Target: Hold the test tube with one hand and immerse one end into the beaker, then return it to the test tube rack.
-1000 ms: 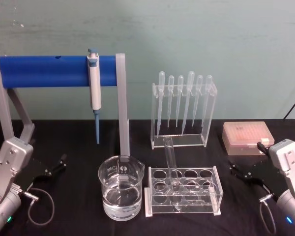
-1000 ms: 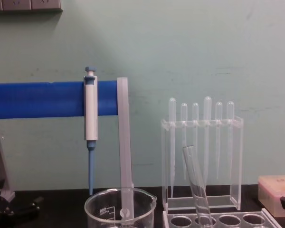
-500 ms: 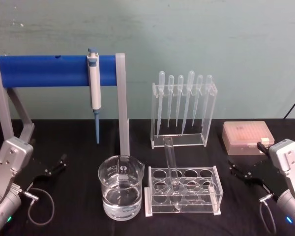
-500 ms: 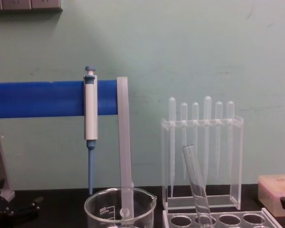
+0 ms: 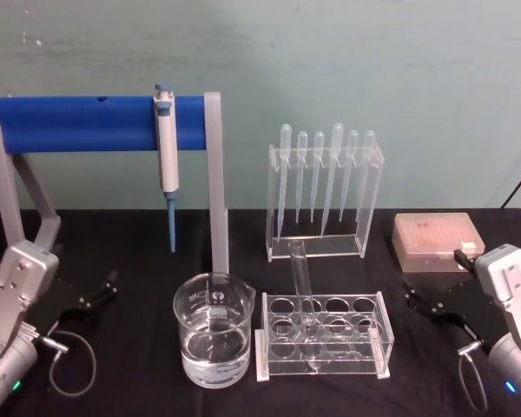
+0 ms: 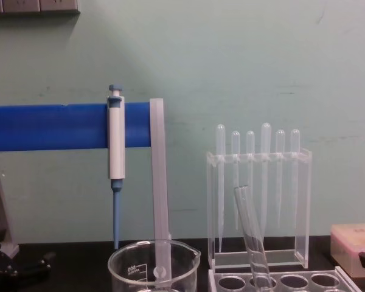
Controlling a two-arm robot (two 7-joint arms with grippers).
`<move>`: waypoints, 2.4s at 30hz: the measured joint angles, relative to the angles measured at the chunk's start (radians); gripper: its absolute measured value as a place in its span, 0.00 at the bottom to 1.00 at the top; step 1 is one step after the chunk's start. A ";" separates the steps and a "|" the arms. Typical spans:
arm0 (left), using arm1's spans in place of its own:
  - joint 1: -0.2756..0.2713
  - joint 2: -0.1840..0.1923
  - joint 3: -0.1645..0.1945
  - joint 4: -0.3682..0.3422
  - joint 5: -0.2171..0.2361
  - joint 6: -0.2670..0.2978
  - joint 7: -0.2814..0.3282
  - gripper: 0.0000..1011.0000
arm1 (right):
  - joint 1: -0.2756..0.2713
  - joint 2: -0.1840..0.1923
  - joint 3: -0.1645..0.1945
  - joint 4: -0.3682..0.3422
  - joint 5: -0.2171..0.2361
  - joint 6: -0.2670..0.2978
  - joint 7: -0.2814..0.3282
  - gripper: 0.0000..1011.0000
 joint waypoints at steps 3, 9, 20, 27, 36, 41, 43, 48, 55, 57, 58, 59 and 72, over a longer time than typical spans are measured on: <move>0.000 0.000 0.000 0.000 0.000 0.000 0.000 0.99 | 0.000 0.000 0.000 0.000 0.000 0.000 0.000 0.99; 0.000 0.000 0.000 0.000 0.000 0.000 0.000 0.99 | -0.004 -0.001 0.005 0.000 -0.002 -0.001 0.000 0.99; 0.000 0.000 0.000 0.000 0.000 0.000 0.000 0.99 | -0.097 0.030 0.064 -0.086 -0.018 -0.041 -0.012 0.99; 0.000 0.000 0.000 0.000 0.000 0.000 0.000 0.99 | -0.188 0.072 0.111 -0.193 0.003 -0.054 -0.001 0.99; 0.000 0.000 0.000 0.000 0.000 0.000 0.000 0.99 | -0.289 0.121 0.161 -0.316 0.044 -0.052 0.054 0.99; 0.000 0.000 0.000 0.000 0.000 0.000 0.000 0.99 | -0.325 0.135 0.174 -0.373 0.062 -0.045 0.093 0.99; 0.000 0.000 0.000 0.000 0.000 0.000 0.000 0.99 | -0.331 0.136 0.173 -0.392 0.063 -0.036 0.109 0.99; 0.000 0.000 0.000 0.000 0.000 0.000 0.000 0.99 | -0.325 0.128 0.163 -0.420 0.063 -0.010 0.142 0.99; 0.000 0.000 0.000 0.000 0.000 0.000 0.000 0.99 | -0.271 0.088 0.134 -0.424 0.085 0.056 0.204 0.99; 0.000 0.000 0.000 0.000 0.000 0.000 0.000 0.99 | -0.244 0.071 0.124 -0.419 0.093 0.082 0.226 0.99; 0.000 0.000 0.000 0.000 0.000 0.000 0.000 0.99 | -0.237 0.065 0.120 -0.418 0.095 0.089 0.231 0.99; 0.000 0.000 0.000 0.000 0.000 0.000 0.000 0.99 | -0.228 0.060 0.116 -0.416 0.097 0.098 0.238 0.99; 0.000 0.000 0.000 0.000 0.000 0.000 0.000 0.99 | -0.079 -0.041 0.053 -0.357 0.098 0.247 0.335 0.99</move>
